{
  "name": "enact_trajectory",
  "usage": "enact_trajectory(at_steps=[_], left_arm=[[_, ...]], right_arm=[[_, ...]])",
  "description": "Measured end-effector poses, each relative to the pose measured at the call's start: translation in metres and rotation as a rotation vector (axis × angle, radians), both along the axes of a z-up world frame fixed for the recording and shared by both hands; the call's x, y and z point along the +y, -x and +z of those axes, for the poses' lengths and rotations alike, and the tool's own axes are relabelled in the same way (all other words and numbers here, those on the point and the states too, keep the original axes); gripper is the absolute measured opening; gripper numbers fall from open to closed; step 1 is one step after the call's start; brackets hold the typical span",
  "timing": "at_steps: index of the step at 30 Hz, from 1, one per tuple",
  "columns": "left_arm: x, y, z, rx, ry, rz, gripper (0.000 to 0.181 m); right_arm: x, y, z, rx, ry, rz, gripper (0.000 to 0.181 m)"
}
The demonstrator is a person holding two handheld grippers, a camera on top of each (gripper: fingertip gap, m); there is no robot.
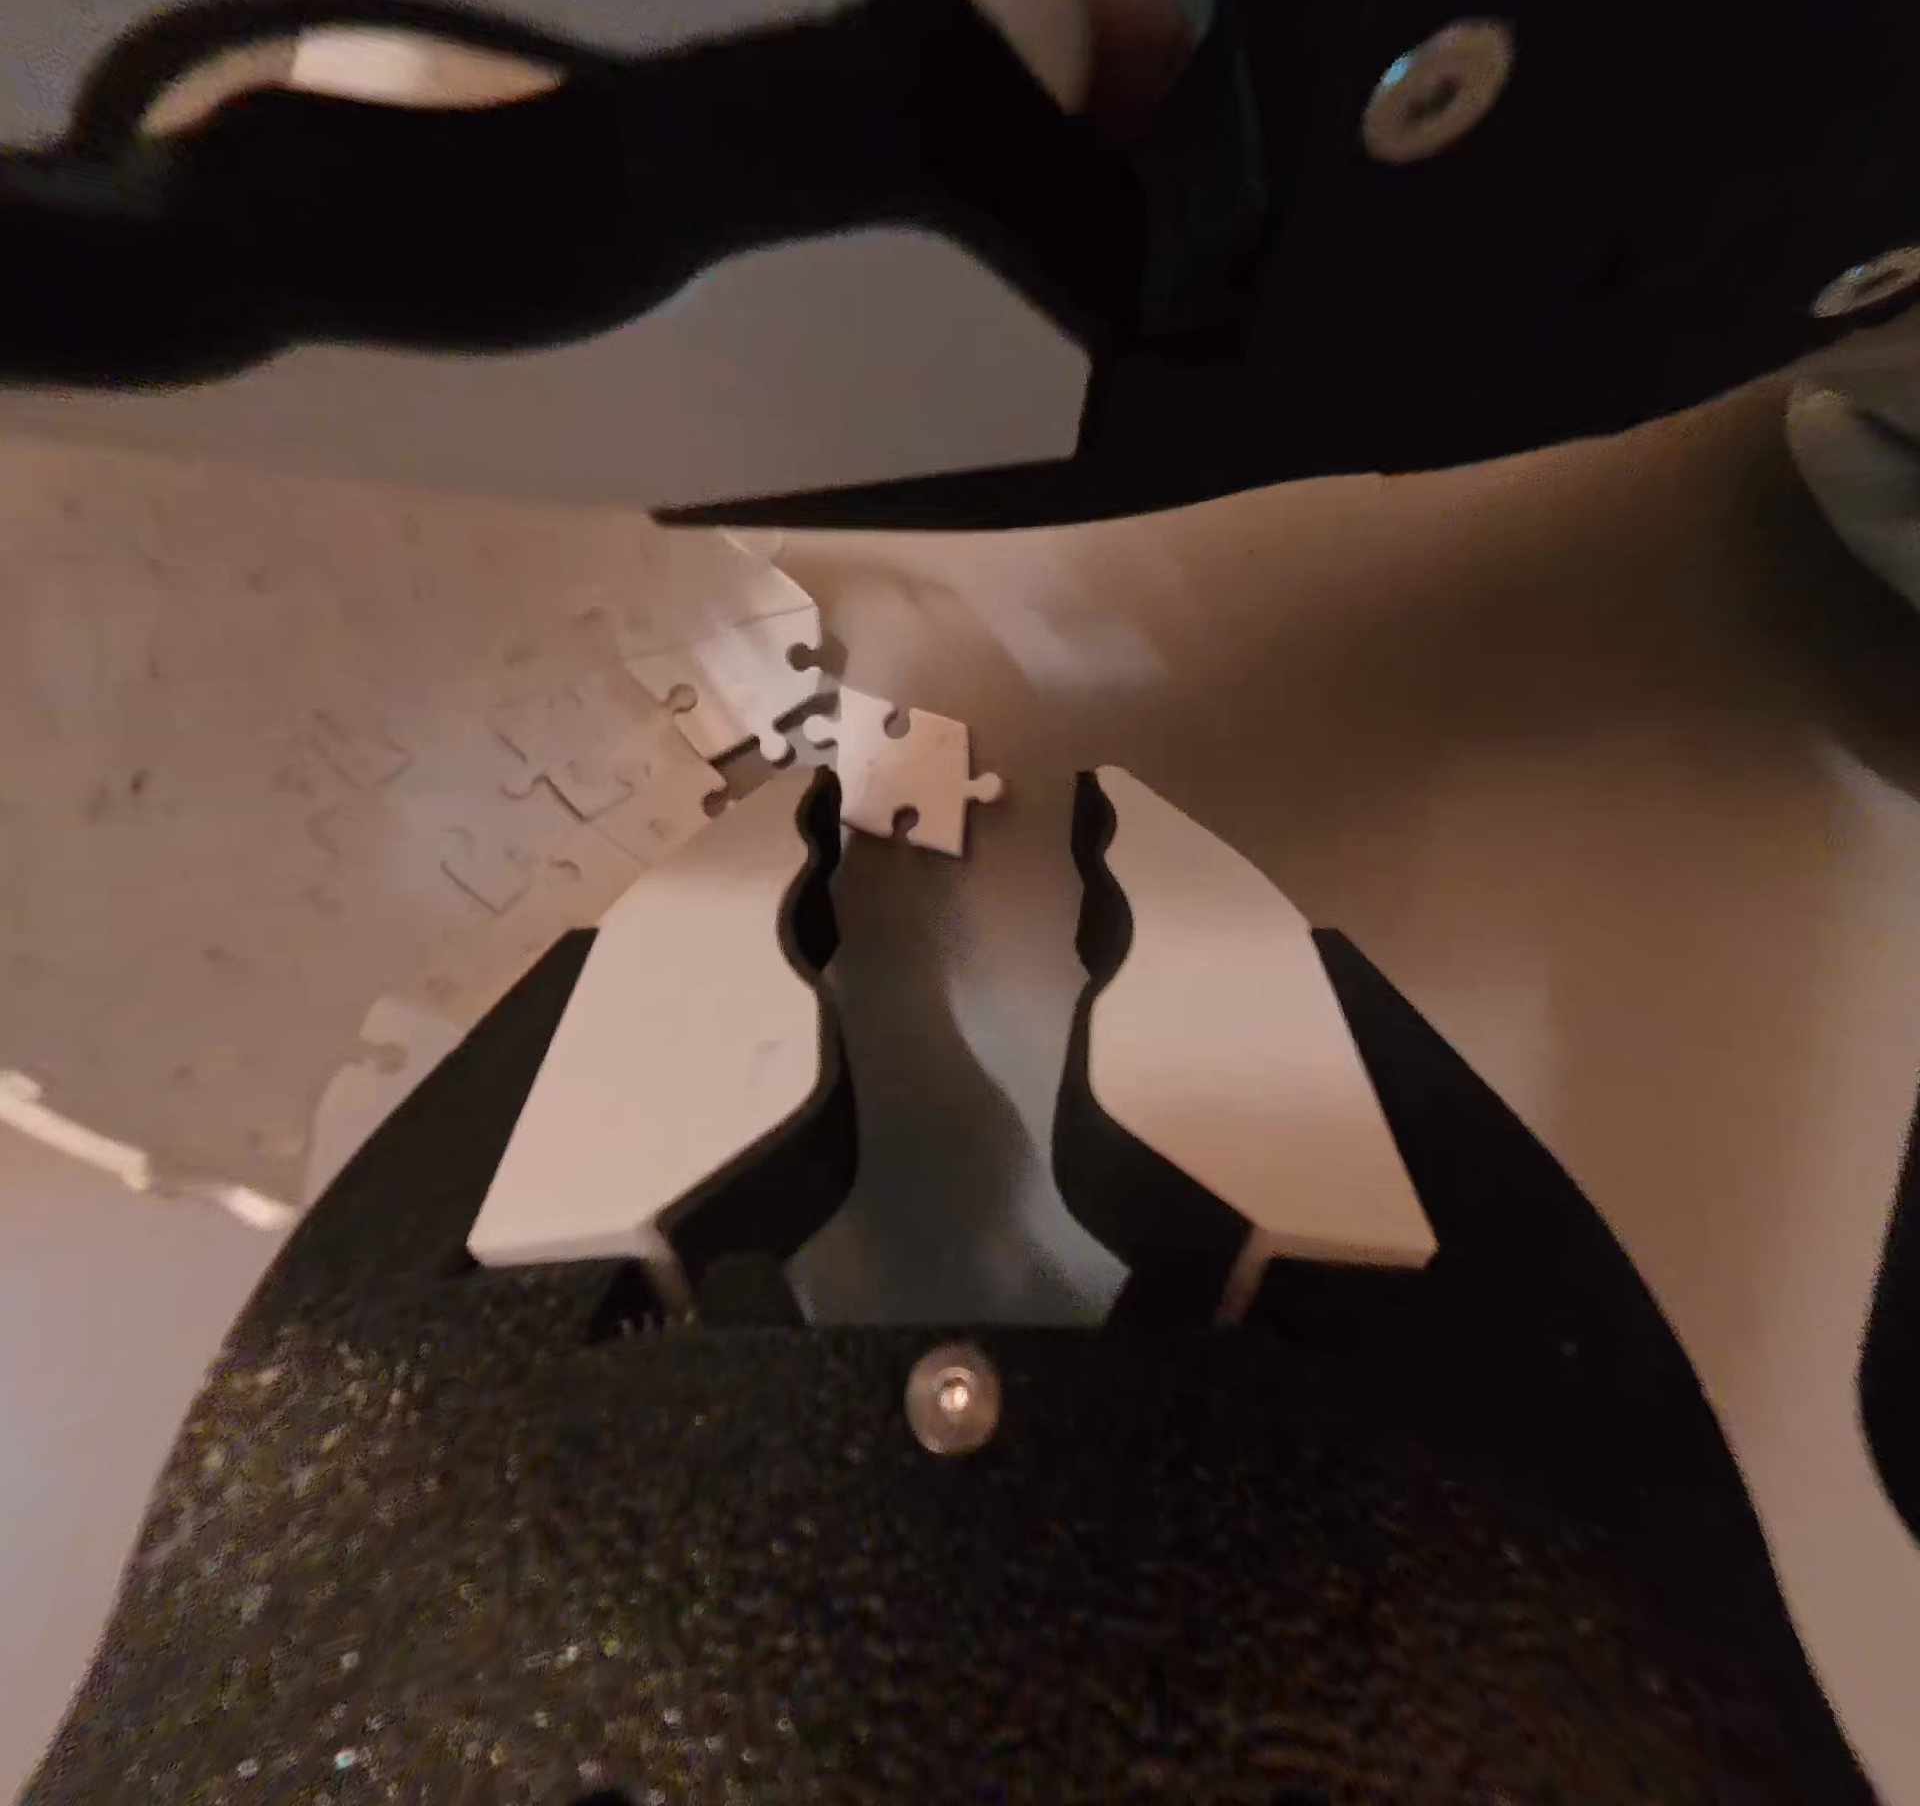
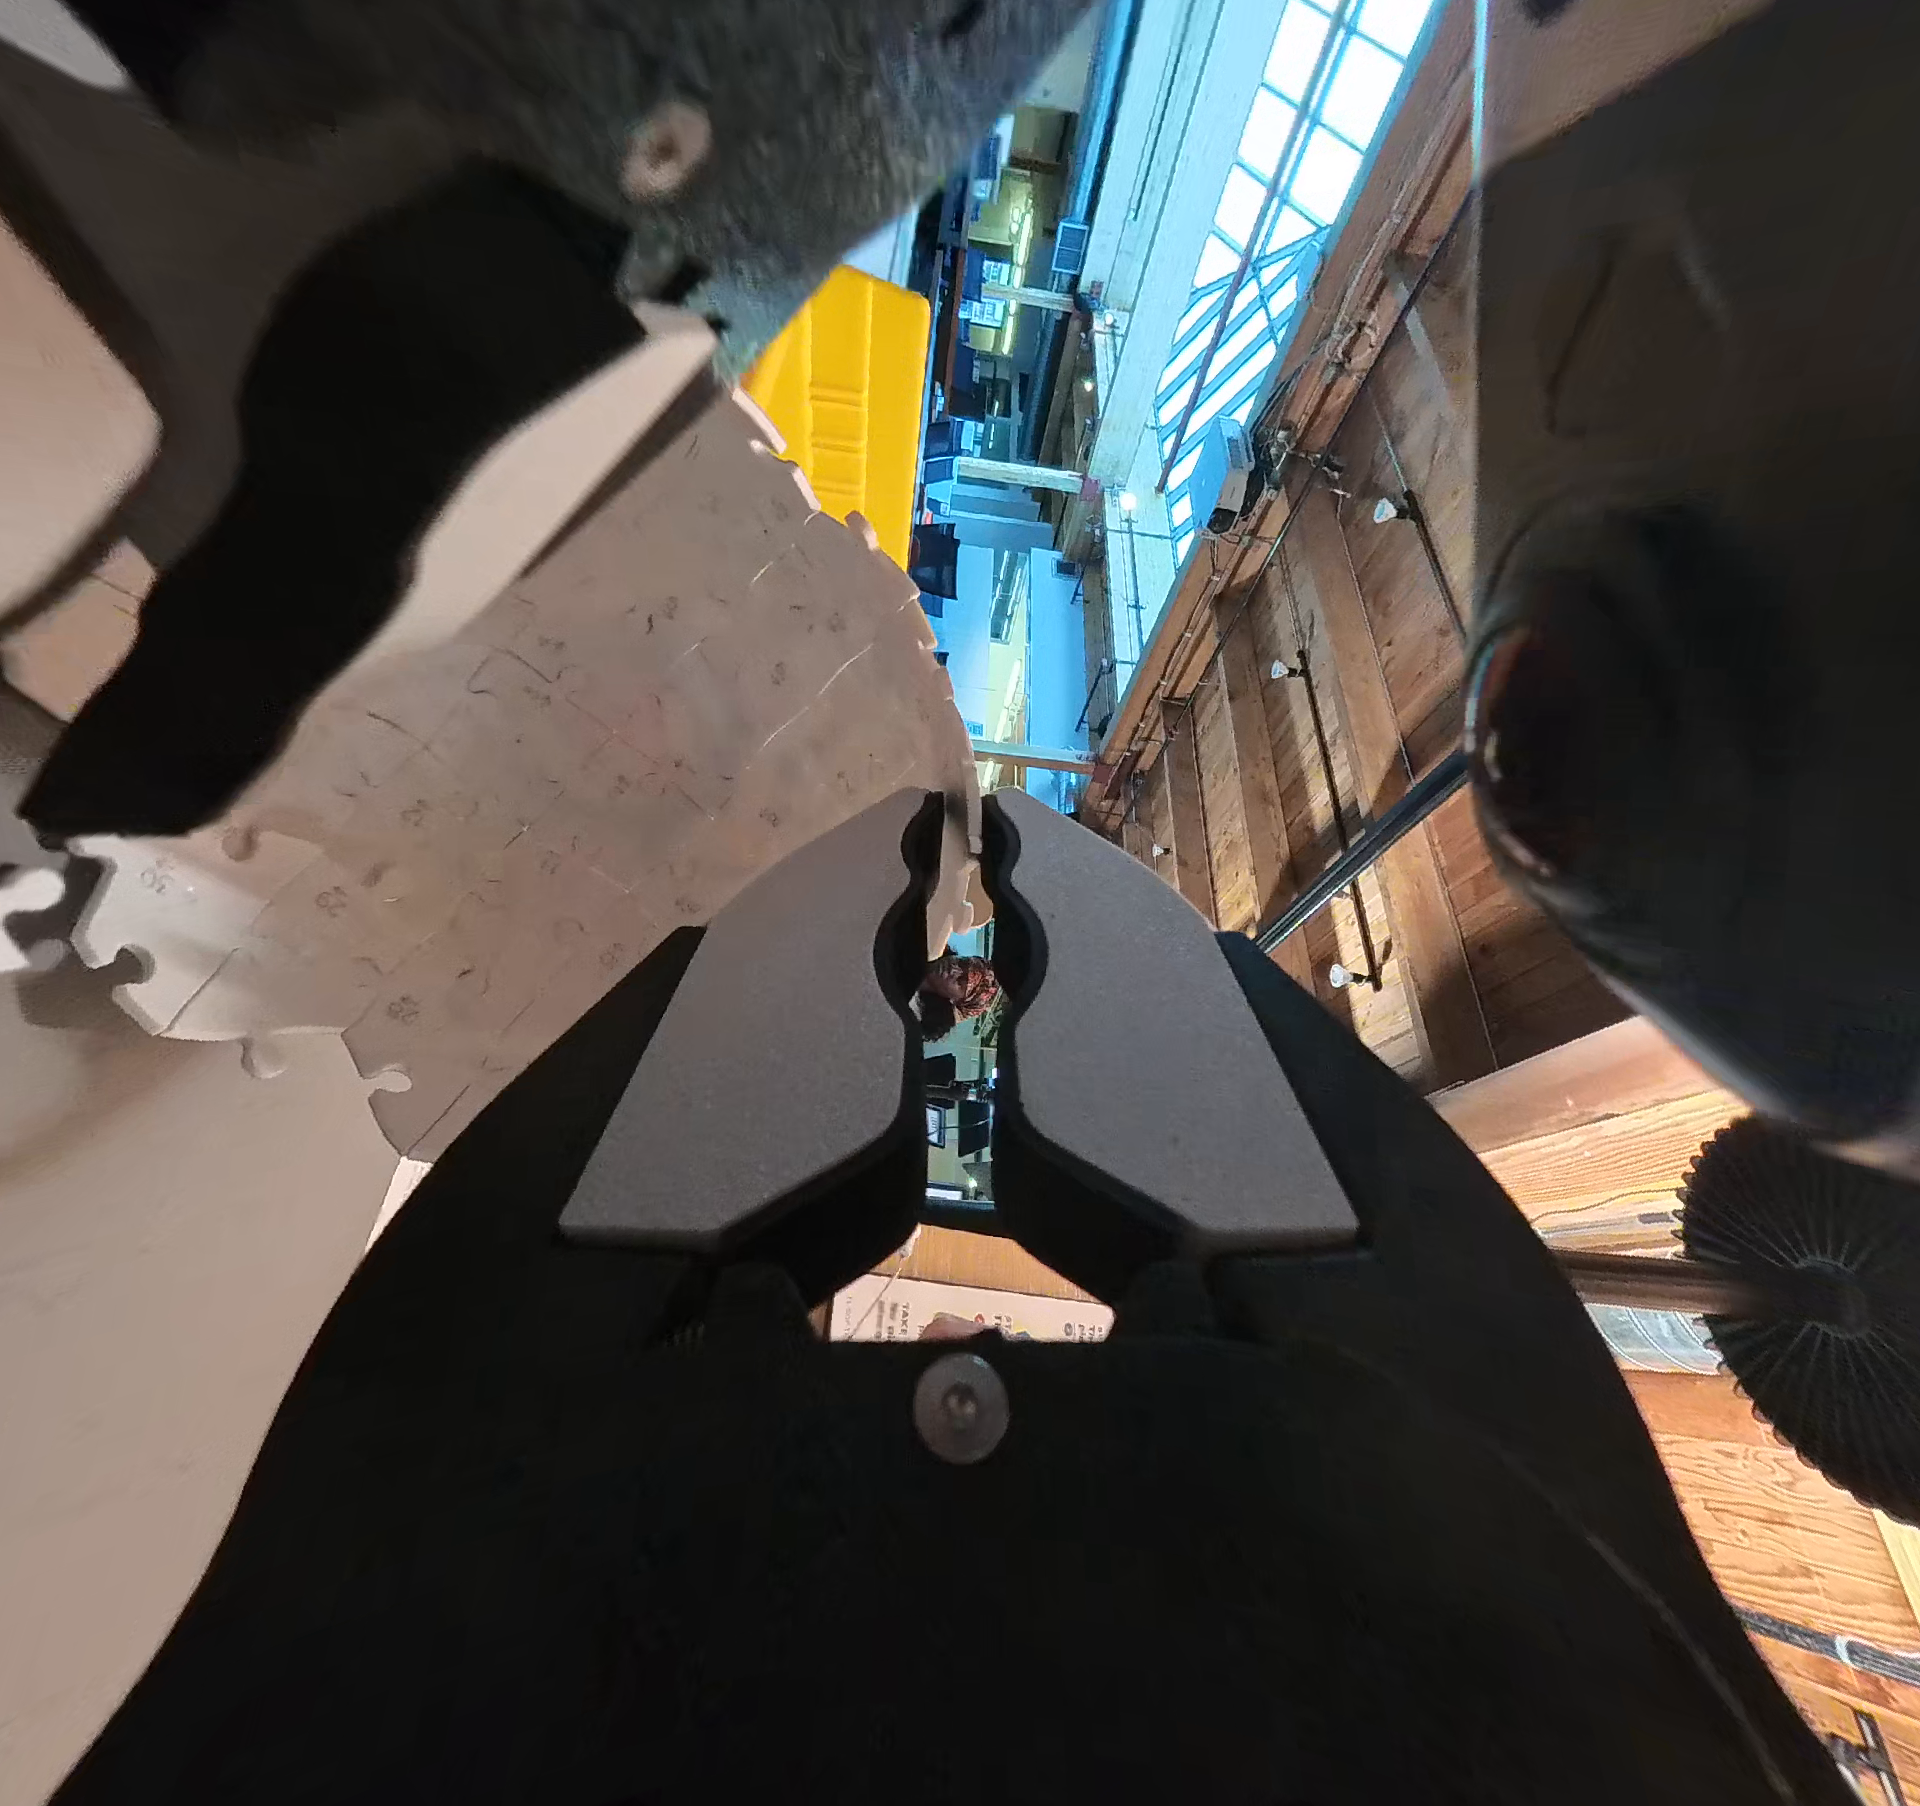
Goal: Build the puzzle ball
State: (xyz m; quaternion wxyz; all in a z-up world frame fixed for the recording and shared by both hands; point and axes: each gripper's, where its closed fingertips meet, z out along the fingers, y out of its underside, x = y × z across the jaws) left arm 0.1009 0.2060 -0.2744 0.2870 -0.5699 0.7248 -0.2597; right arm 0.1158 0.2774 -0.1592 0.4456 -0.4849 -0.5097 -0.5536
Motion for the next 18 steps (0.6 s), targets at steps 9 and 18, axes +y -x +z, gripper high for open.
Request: enact_trajectory(at_steps=[9,18], left_arm=[[0.0,-0.002,-0.01,0.035,0.081,0.015,0.029],[0.004,-0.004,-0.009,0.023,0.07,0.112,0.015]], right_arm=[[0.0,-0.001,0.0,0.003,-0.001,0.0,0.007],[0.0,-0.001,0.0,-0.002,-0.001,0.0,0.007]])
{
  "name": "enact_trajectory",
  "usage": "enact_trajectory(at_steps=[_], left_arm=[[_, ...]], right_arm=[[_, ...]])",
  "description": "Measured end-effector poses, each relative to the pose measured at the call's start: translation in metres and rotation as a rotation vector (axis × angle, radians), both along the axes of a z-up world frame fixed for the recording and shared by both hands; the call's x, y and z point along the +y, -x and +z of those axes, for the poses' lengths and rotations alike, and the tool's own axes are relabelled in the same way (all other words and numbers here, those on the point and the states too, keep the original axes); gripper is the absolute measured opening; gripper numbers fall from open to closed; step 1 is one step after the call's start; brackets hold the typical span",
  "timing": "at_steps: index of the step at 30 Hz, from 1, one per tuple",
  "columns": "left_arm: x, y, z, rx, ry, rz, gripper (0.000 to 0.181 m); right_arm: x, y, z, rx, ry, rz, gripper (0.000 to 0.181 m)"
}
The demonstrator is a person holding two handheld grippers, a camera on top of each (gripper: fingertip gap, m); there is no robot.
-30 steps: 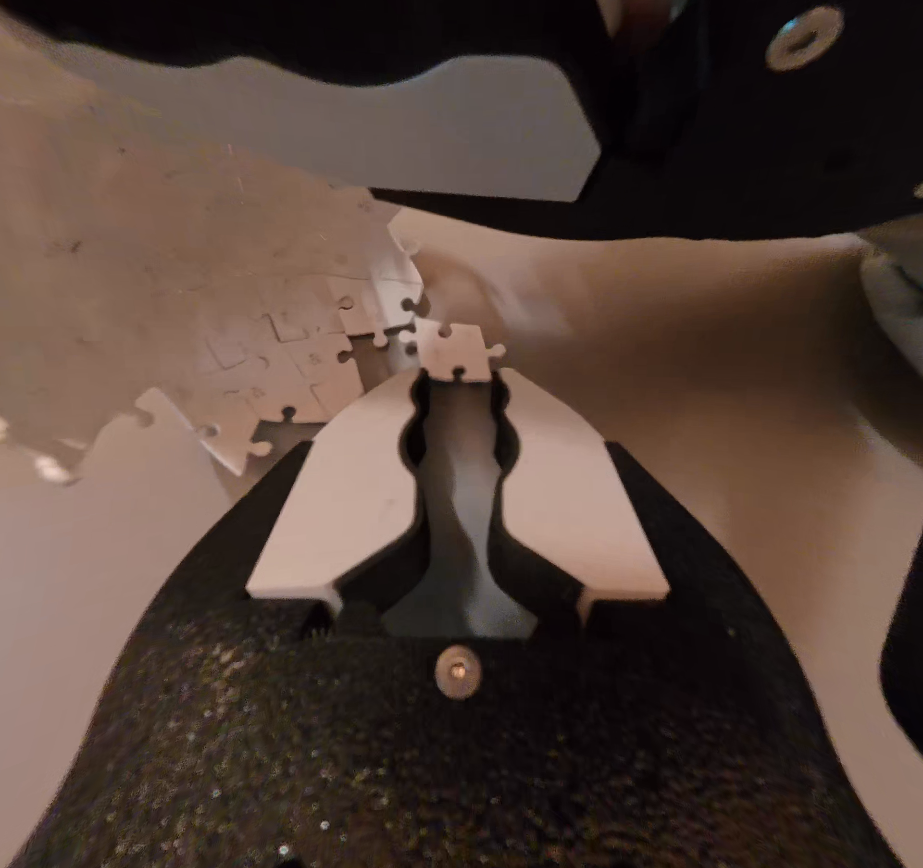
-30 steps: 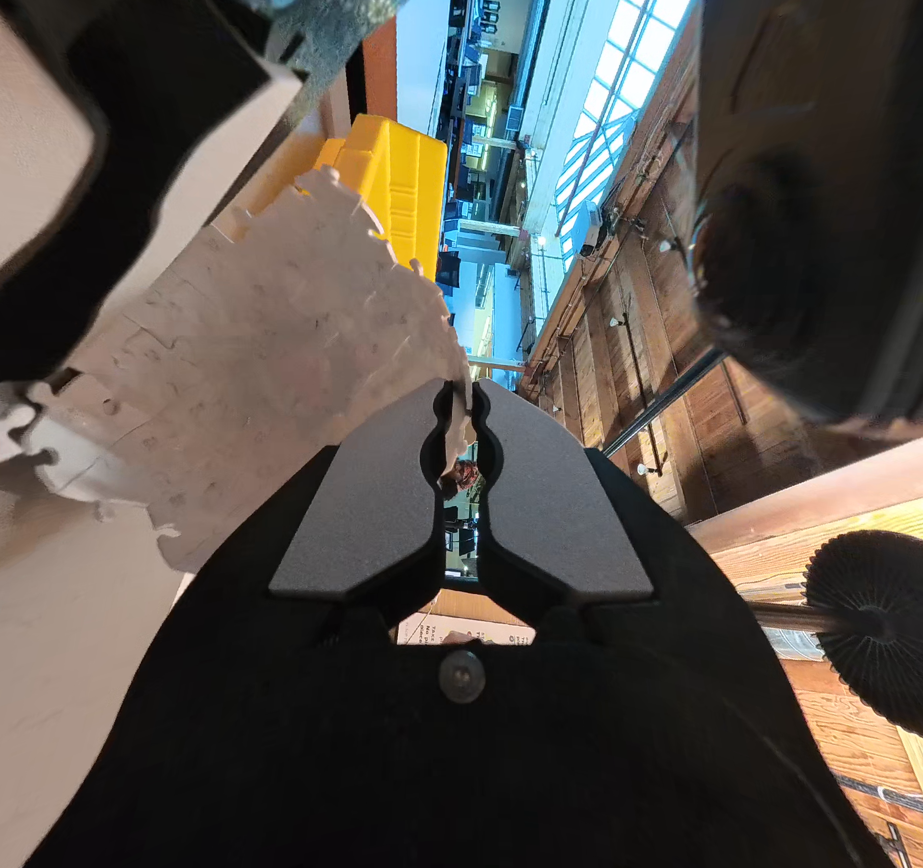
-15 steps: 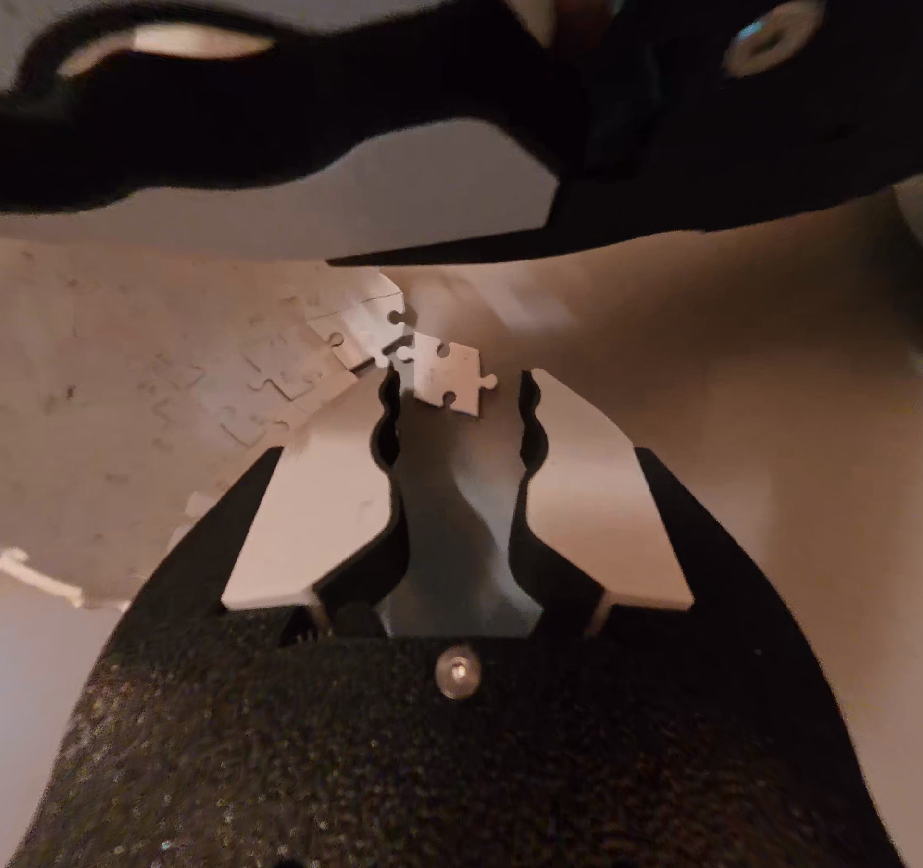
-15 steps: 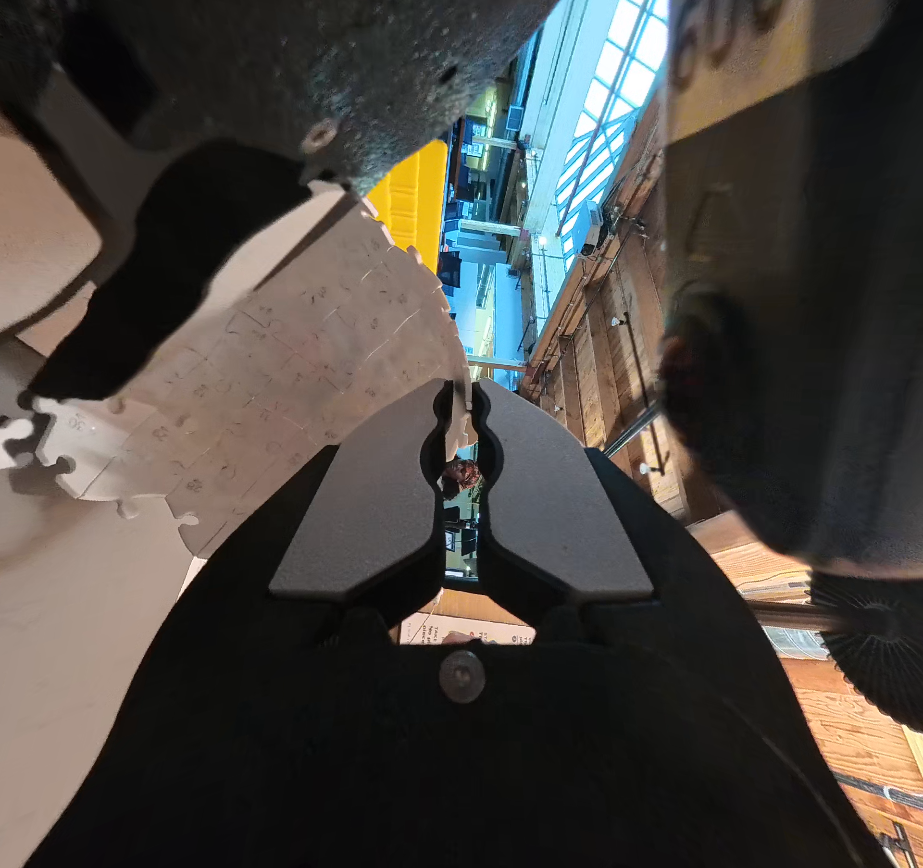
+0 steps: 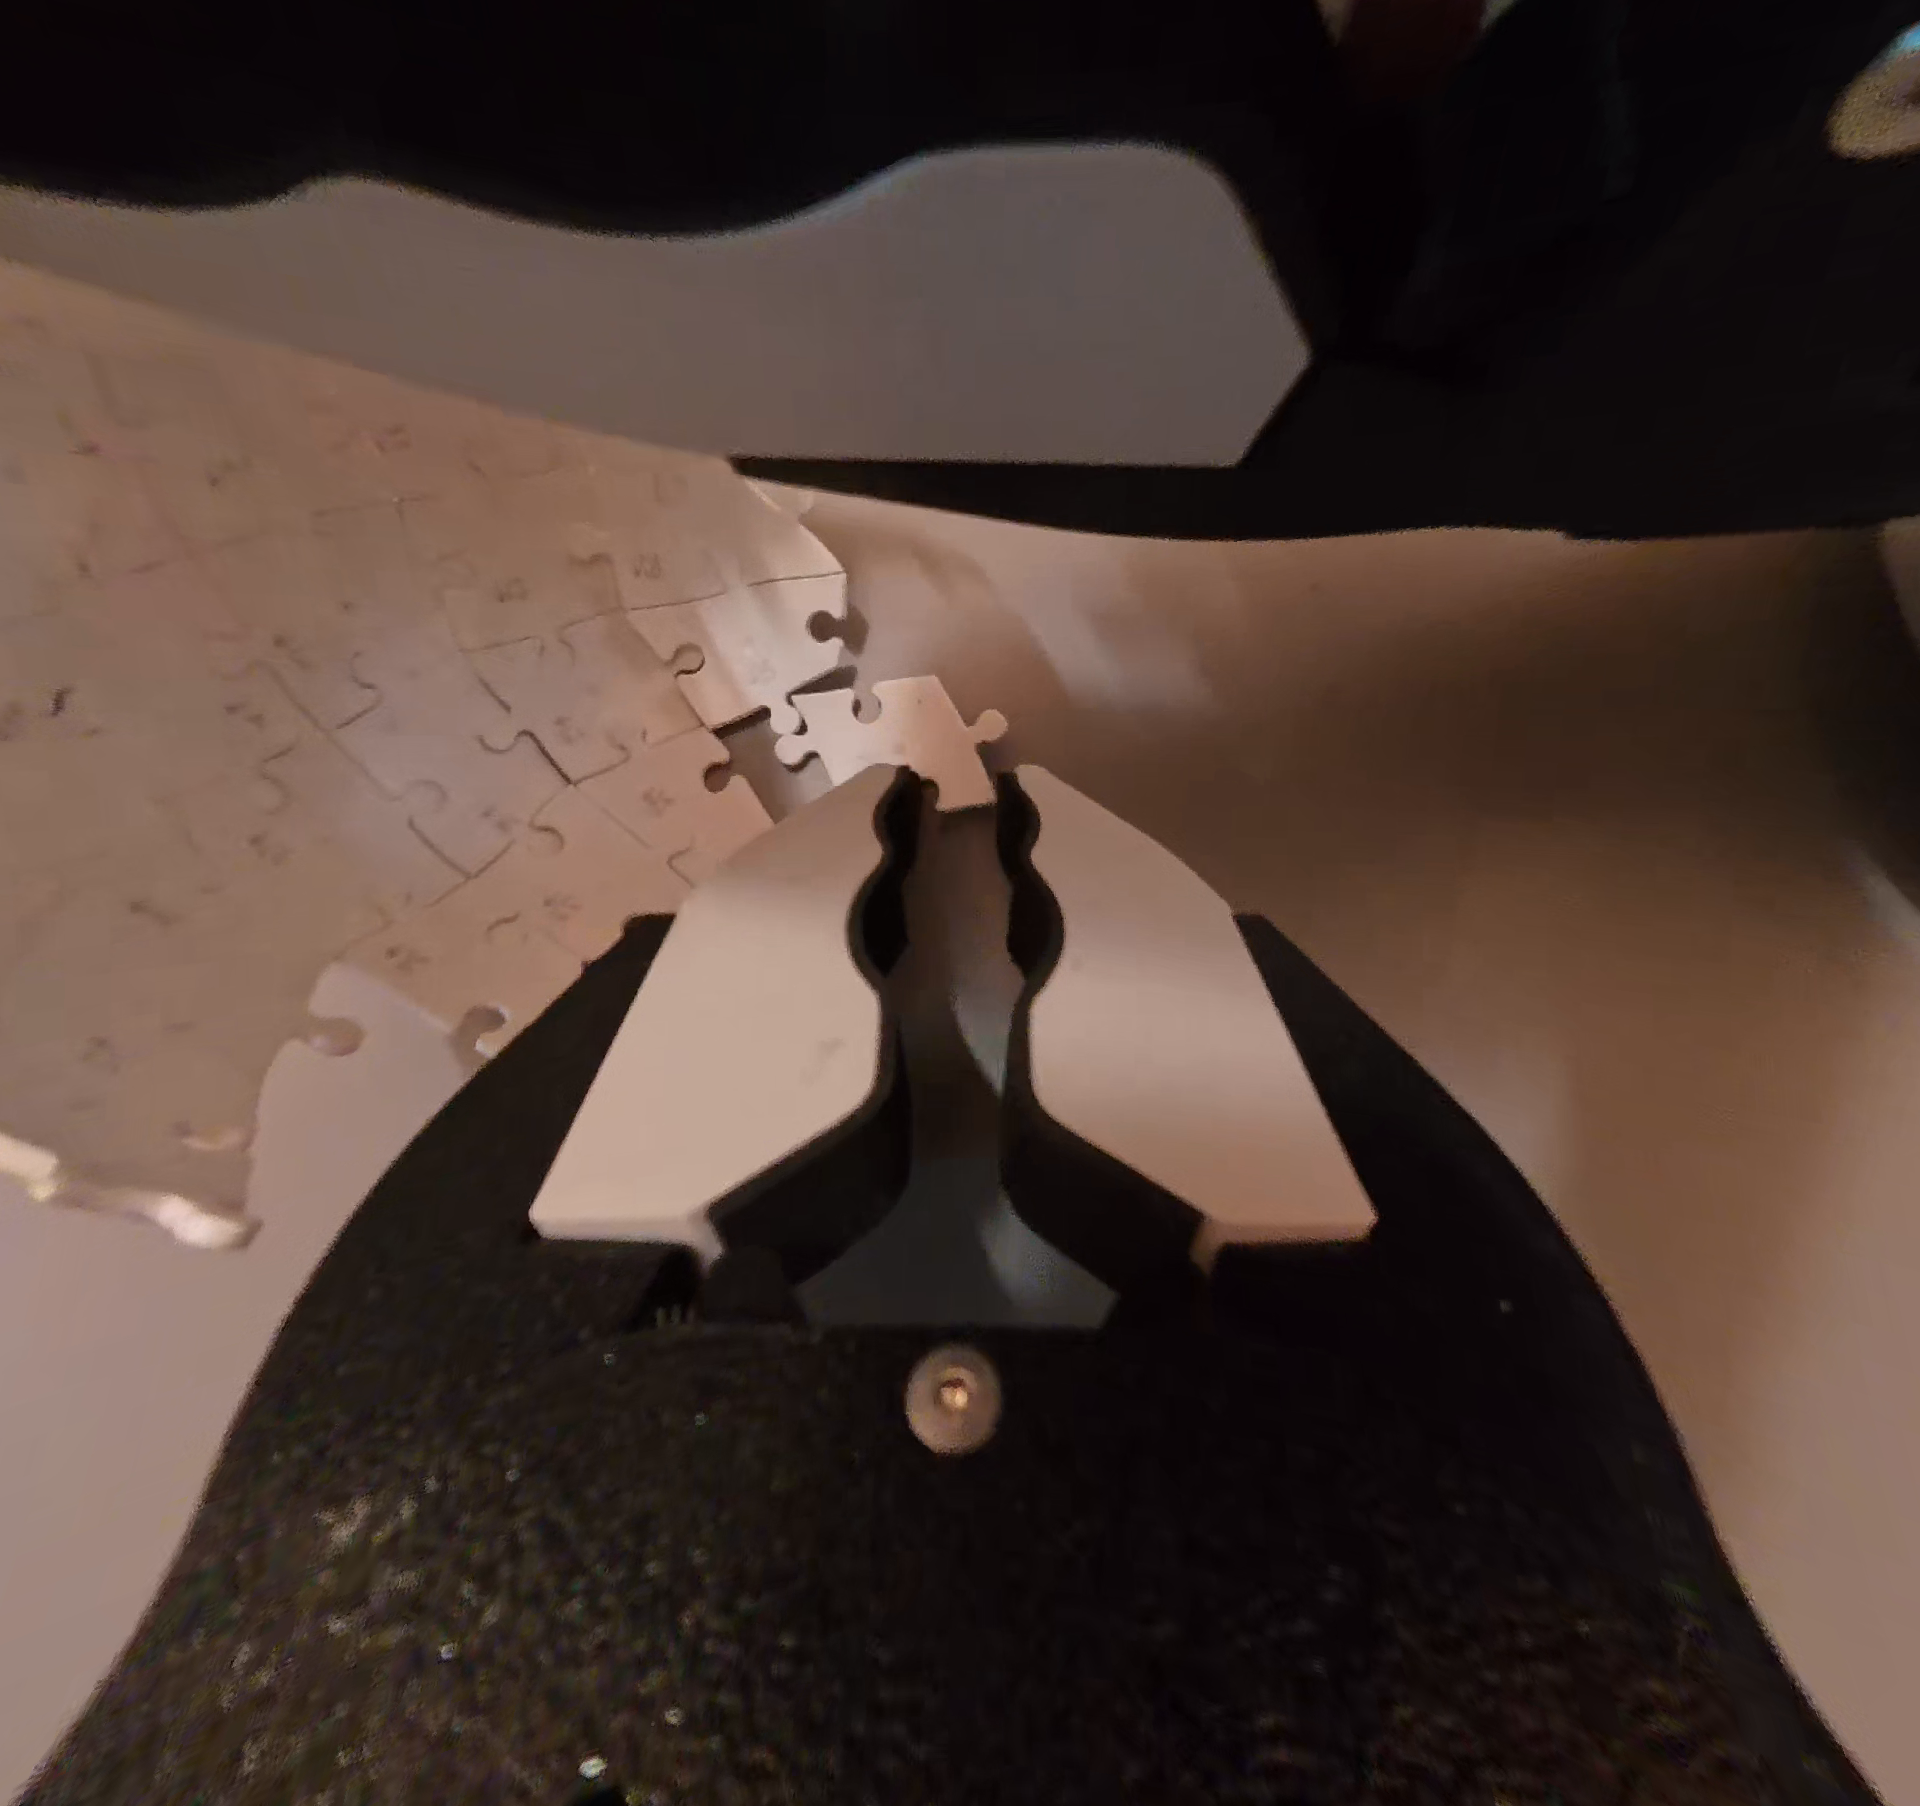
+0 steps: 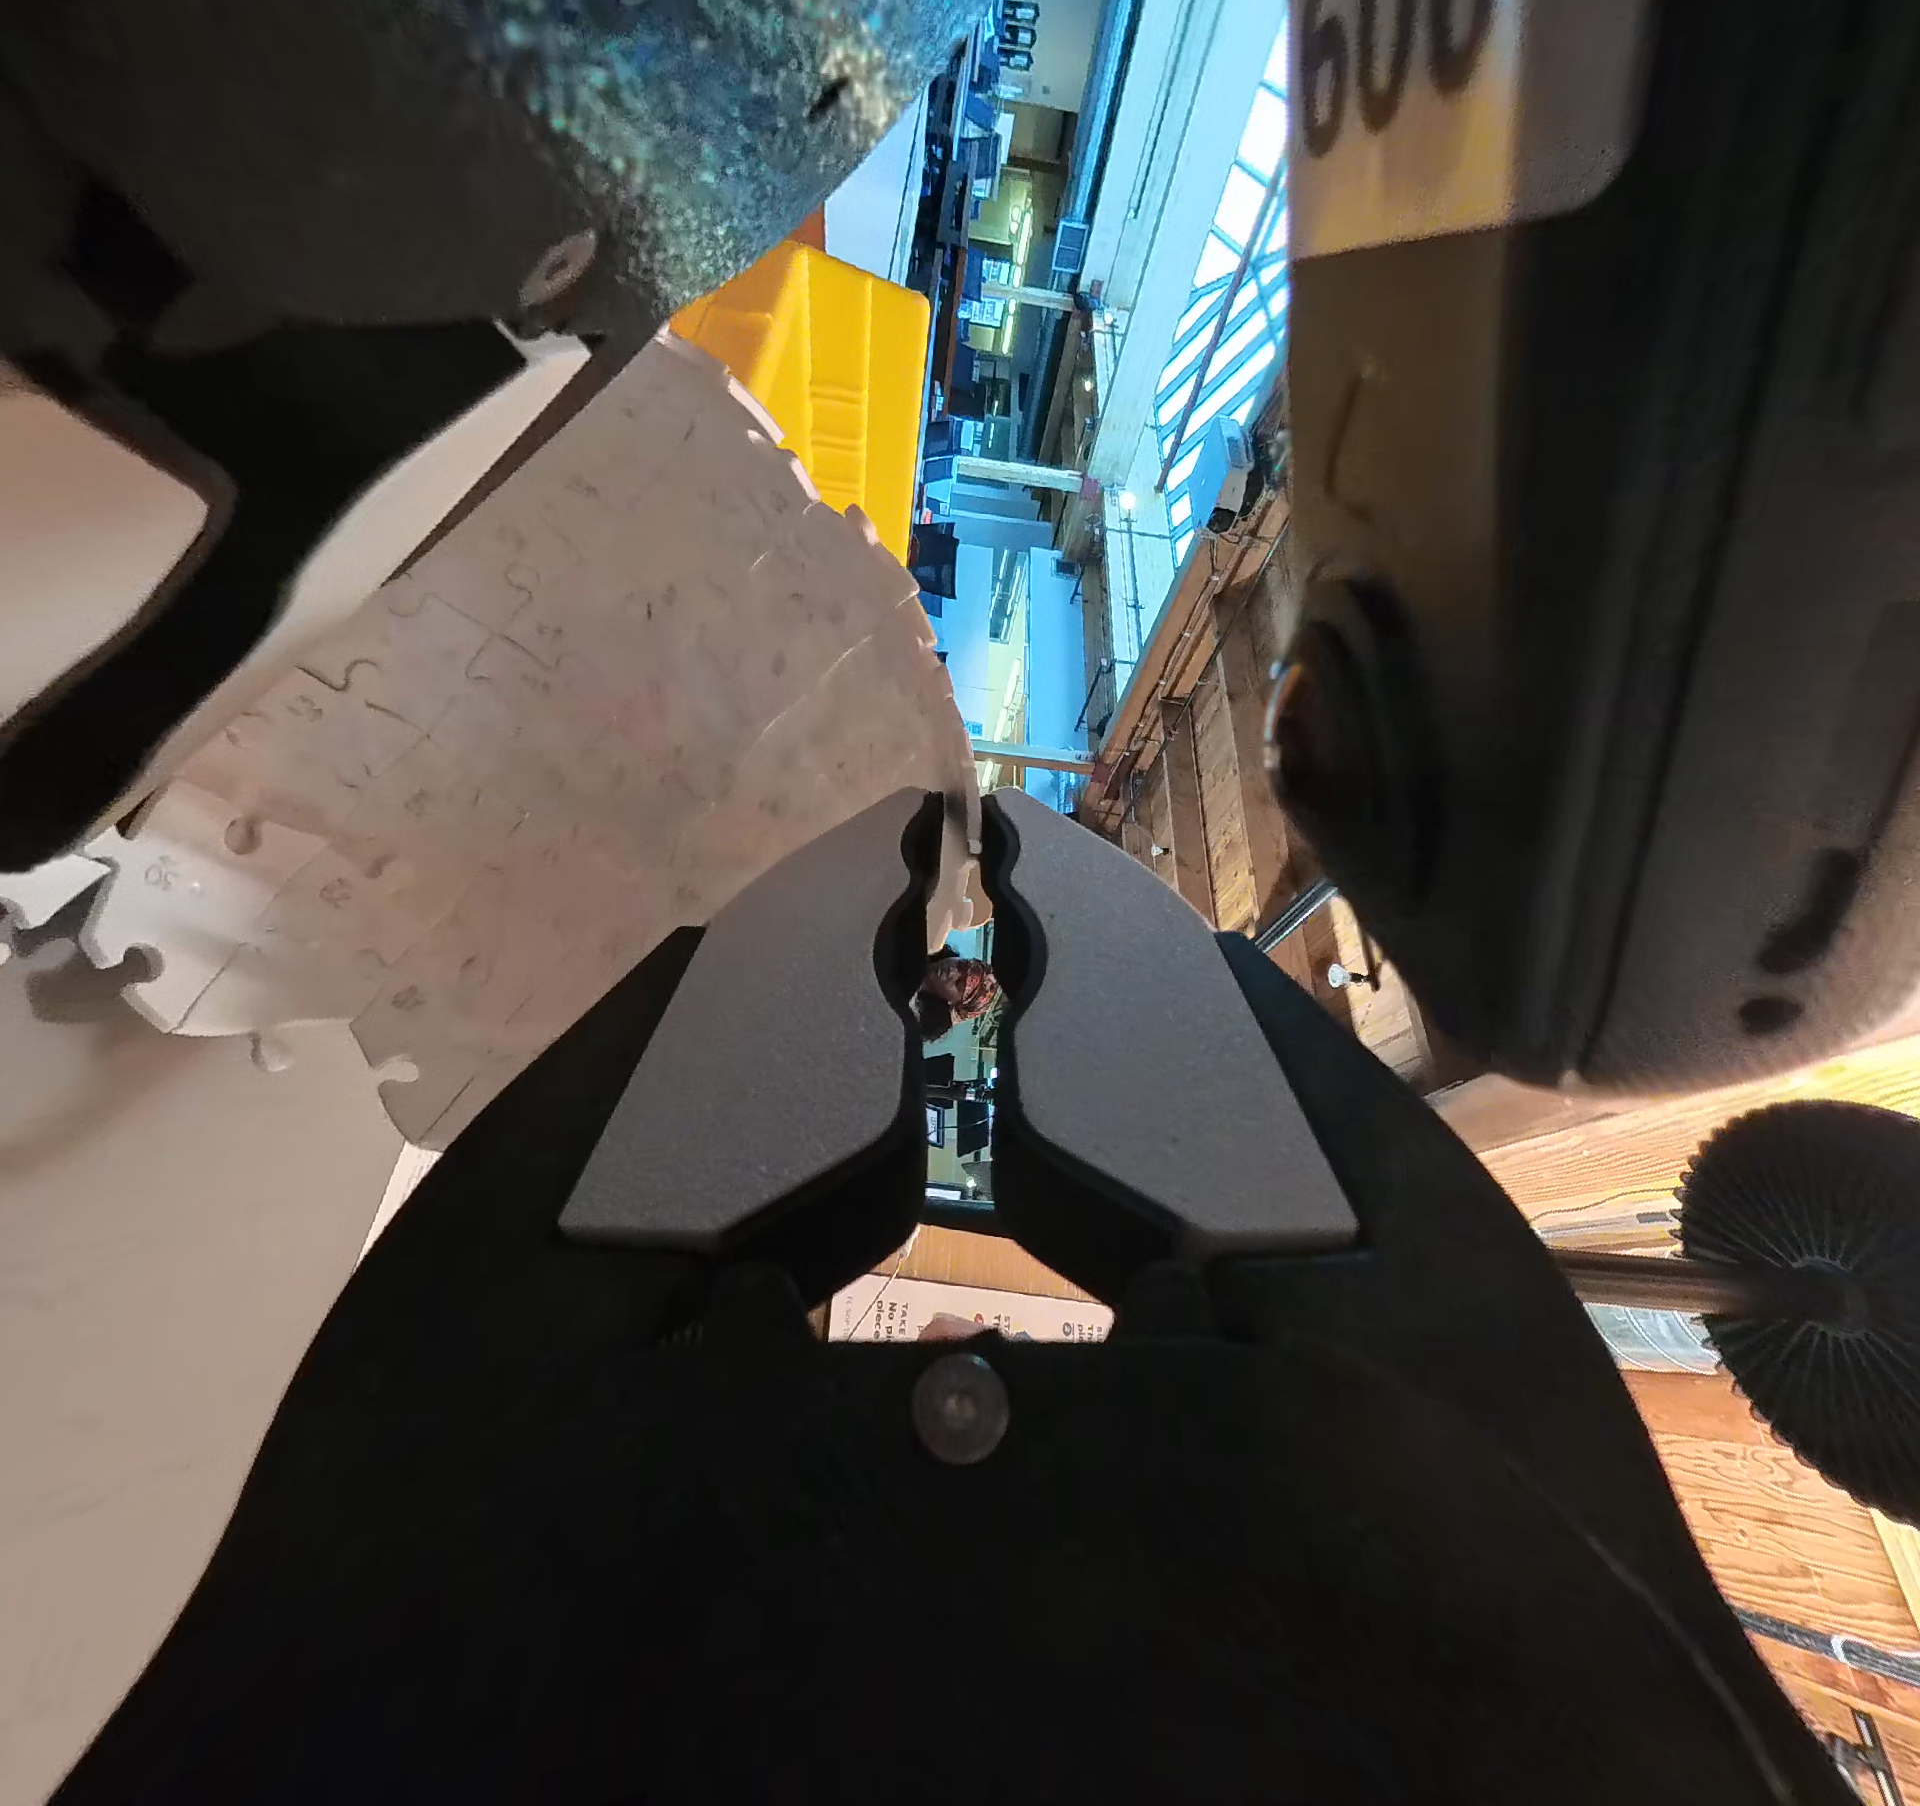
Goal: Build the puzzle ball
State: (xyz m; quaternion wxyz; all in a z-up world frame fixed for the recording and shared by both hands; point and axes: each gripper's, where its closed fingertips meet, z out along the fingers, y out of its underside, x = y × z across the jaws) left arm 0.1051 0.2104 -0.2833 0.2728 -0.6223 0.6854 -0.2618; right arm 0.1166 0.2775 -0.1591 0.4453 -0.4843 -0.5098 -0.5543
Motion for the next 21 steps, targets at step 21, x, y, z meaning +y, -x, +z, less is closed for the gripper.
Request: enact_trajectory(at_steps=[21], left_arm=[[0.0102,-0.0028,-0.0018,0.012,0.046,0.145,0.027]], right_arm=[[0.0007,0.002,0.0004,-0.004,0.0,0.003,0.006]])
